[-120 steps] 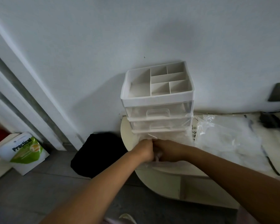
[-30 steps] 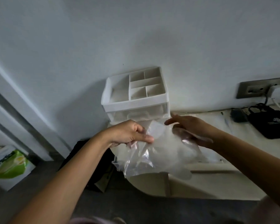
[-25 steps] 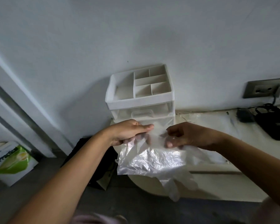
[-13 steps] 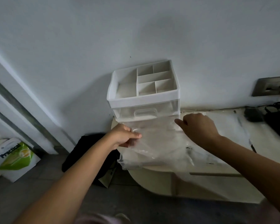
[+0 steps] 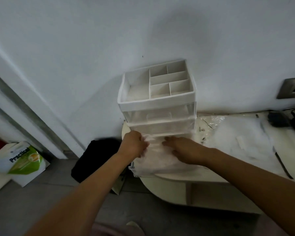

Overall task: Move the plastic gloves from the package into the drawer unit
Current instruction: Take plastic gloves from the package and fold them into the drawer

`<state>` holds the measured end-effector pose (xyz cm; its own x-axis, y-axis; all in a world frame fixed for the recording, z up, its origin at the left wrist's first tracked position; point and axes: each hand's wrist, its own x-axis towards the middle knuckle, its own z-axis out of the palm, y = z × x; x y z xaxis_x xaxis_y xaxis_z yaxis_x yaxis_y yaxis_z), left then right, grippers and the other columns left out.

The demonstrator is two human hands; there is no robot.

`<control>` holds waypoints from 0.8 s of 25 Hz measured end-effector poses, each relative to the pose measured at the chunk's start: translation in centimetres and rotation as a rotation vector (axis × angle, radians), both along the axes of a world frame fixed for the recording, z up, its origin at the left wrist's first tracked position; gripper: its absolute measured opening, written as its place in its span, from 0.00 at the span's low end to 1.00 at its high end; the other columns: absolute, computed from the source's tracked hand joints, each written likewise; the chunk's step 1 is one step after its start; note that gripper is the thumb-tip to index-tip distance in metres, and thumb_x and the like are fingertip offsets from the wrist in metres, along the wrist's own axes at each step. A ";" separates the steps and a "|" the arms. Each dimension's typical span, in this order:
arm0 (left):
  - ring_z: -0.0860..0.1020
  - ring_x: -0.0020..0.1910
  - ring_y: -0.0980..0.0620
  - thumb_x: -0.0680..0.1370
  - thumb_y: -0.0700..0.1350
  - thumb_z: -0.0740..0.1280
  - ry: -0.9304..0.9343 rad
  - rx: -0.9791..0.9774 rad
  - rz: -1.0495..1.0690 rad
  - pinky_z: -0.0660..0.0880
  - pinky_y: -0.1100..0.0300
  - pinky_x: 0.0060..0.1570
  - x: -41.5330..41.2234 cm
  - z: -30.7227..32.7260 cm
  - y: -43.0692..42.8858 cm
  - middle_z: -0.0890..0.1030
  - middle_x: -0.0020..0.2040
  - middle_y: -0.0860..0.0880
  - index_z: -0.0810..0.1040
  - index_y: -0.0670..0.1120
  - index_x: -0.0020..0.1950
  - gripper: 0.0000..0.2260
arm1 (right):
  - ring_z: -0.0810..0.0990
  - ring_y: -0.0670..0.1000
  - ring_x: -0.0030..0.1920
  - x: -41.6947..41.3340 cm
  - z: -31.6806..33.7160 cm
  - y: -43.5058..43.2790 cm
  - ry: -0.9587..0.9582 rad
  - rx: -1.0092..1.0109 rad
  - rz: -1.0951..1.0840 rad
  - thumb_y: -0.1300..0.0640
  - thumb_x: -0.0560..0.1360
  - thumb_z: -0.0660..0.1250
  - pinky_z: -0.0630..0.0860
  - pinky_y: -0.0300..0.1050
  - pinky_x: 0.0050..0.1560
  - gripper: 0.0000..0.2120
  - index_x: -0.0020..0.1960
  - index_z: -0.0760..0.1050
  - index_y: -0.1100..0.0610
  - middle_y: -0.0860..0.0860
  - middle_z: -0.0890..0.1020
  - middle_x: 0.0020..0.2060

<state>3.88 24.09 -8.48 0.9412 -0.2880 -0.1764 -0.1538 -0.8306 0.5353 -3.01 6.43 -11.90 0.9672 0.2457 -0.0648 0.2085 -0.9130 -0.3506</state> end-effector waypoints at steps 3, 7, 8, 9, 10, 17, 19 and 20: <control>0.78 0.53 0.46 0.78 0.51 0.66 -0.394 0.389 -0.094 0.72 0.57 0.48 -1.3 1.5 -0.2 0.80 0.53 0.44 0.75 0.43 0.56 0.13 | 0.62 0.53 0.72 0.8 -0.6 -0.1 0.078 -0.122 0.020 0.50 0.78 0.62 0.59 0.46 0.71 0.26 0.74 0.62 0.55 0.55 0.63 0.73; 0.79 0.52 0.46 0.78 0.46 0.65 -0.394 0.217 -0.290 0.73 0.57 0.50 -2.3 0.8 -2.3 0.81 0.51 0.44 0.77 0.42 0.53 0.09 | 0.55 0.53 0.75 1.3 -1.7 0.8 0.124 -0.120 0.013 0.45 0.79 0.58 0.55 0.48 0.73 0.29 0.76 0.55 0.52 0.55 0.56 0.76; 0.78 0.54 0.46 0.79 0.44 0.64 -0.314 0.257 -0.356 0.72 0.57 0.53 -2.3 -0.3 -2.8 0.81 0.53 0.43 0.78 0.41 0.55 0.10 | 0.54 0.54 0.75 1.4 -1.9 1.1 0.106 -0.102 0.026 0.46 0.79 0.58 0.55 0.48 0.73 0.29 0.76 0.54 0.52 0.56 0.55 0.76; 0.77 0.57 0.45 0.79 0.44 0.63 -0.221 0.332 -0.407 0.70 0.59 0.55 -2.3 -1.3 -3.1 0.79 0.57 0.41 0.77 0.40 0.58 0.11 | 0.54 0.55 0.75 1.5 -2.1 1.3 0.086 -0.095 0.049 0.47 0.79 0.59 0.56 0.49 0.74 0.29 0.76 0.54 0.53 0.57 0.55 0.76; 0.75 0.60 0.45 0.79 0.43 0.63 -0.143 0.405 -0.429 0.68 0.59 0.57 -2.1 -2.2 -3.2 0.77 0.61 0.41 0.74 0.39 0.62 0.13 | 0.54 0.56 0.76 1.6 -2.2 1.5 0.082 -0.097 0.073 0.47 0.79 0.60 0.55 0.50 0.74 0.30 0.77 0.53 0.54 0.58 0.55 0.76; 0.53 0.76 0.42 0.74 0.49 0.71 0.131 0.446 -0.418 0.54 0.53 0.73 0.0 -3.7 -1.8 0.50 0.78 0.41 0.48 0.42 0.78 0.42 | 0.51 0.56 0.76 2.3 -0.1 -0.2 0.272 -0.331 0.081 0.52 0.71 0.72 0.55 0.52 0.74 0.46 0.77 0.44 0.53 0.54 0.46 0.77; 0.55 0.76 0.41 0.73 0.47 0.73 0.133 0.416 -0.401 0.57 0.50 0.73 0.0 -3.6 -1.7 0.51 0.78 0.40 0.51 0.43 0.78 0.41 | 0.56 0.56 0.74 2.5 0.1 0.0 0.302 -0.284 0.039 0.54 0.68 0.75 0.59 0.50 0.73 0.48 0.77 0.48 0.54 0.55 0.51 0.76; 0.56 0.75 0.41 0.73 0.47 0.73 0.127 0.419 -0.400 0.58 0.50 0.73 0.0 -3.6 -1.7 0.53 0.77 0.40 0.52 0.43 0.77 0.41 | 0.59 0.57 0.73 2.6 0.0 0.2 0.300 -0.242 0.023 0.55 0.67 0.76 0.62 0.49 0.71 0.48 0.77 0.49 0.53 0.55 0.54 0.75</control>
<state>3.90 22.36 -12.10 0.7381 -0.4976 -0.4557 -0.4548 -0.8658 0.2087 -0.46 6.59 -11.94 0.8908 0.2102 -0.4028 0.1509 -0.9731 -0.1741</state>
